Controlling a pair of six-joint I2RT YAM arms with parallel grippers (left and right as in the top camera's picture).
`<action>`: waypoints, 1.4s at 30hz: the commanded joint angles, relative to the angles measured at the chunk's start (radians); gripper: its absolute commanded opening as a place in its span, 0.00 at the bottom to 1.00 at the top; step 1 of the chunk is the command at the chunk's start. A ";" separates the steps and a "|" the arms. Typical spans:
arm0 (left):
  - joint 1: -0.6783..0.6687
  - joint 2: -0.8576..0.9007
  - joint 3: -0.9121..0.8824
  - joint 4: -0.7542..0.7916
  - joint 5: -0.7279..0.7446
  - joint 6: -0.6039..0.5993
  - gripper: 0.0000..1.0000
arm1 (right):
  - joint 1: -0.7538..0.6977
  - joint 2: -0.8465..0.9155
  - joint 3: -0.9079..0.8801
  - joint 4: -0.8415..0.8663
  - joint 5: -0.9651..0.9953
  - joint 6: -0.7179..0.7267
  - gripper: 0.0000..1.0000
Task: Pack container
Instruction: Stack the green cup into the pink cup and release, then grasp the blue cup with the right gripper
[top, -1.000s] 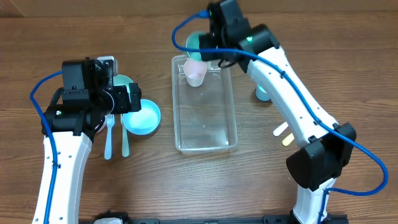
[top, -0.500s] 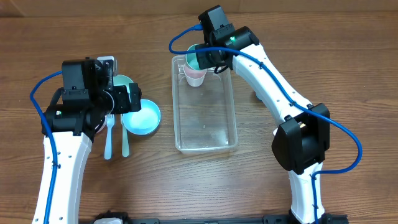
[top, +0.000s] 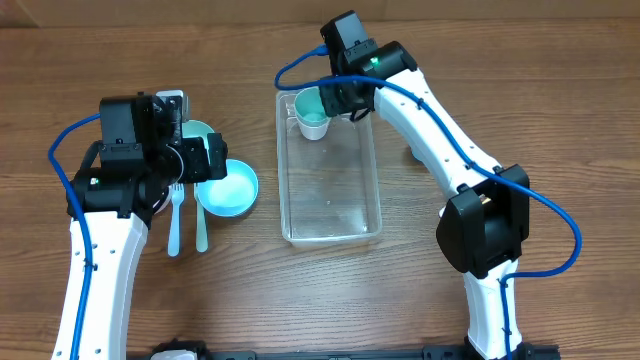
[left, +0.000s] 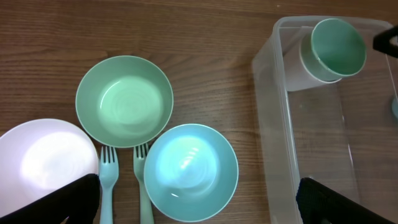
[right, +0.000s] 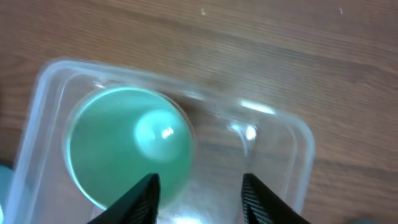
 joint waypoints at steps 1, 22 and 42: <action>0.010 0.005 0.024 0.002 0.019 -0.010 1.00 | -0.034 -0.051 0.159 -0.107 0.199 0.039 0.61; 0.010 0.005 0.024 0.002 0.019 -0.010 1.00 | -0.475 -0.053 -0.132 -0.211 -0.084 0.230 0.62; 0.010 0.005 0.024 0.002 0.019 -0.010 1.00 | -0.436 -0.069 -0.303 -0.143 0.041 0.275 0.04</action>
